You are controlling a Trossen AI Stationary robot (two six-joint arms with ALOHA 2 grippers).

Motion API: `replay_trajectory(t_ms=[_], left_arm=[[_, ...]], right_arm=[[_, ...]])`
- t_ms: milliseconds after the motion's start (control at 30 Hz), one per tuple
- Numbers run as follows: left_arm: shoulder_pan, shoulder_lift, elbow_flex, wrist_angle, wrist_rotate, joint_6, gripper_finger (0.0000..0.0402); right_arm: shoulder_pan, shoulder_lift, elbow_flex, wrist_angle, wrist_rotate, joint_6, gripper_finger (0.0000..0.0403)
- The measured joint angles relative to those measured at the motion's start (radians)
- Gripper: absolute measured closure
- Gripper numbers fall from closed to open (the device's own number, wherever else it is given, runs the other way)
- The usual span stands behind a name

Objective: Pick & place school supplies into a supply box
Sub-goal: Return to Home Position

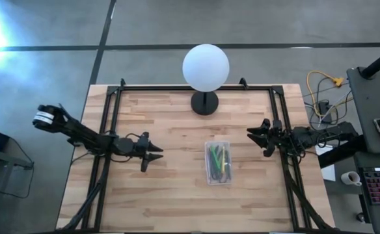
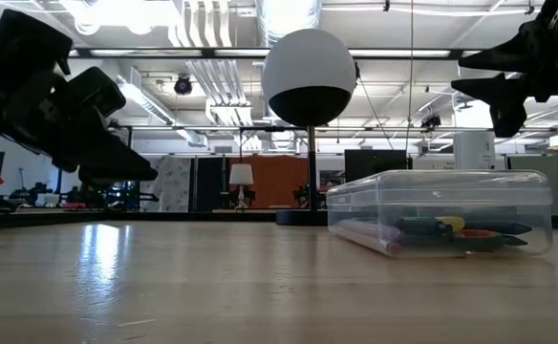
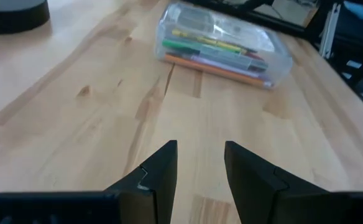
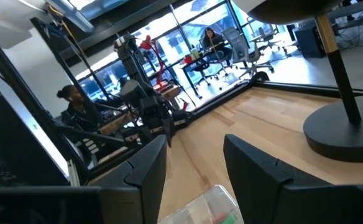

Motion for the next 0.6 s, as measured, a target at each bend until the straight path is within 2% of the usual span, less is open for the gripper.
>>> replay_trajectory(t_ms=[600], left_arm=[[0.0,0.034,0.0,0.0,0.0,0.0,0.0284]], right_arm=[[0.0,0.0,0.0,0.0,0.0,0.0,0.025]])
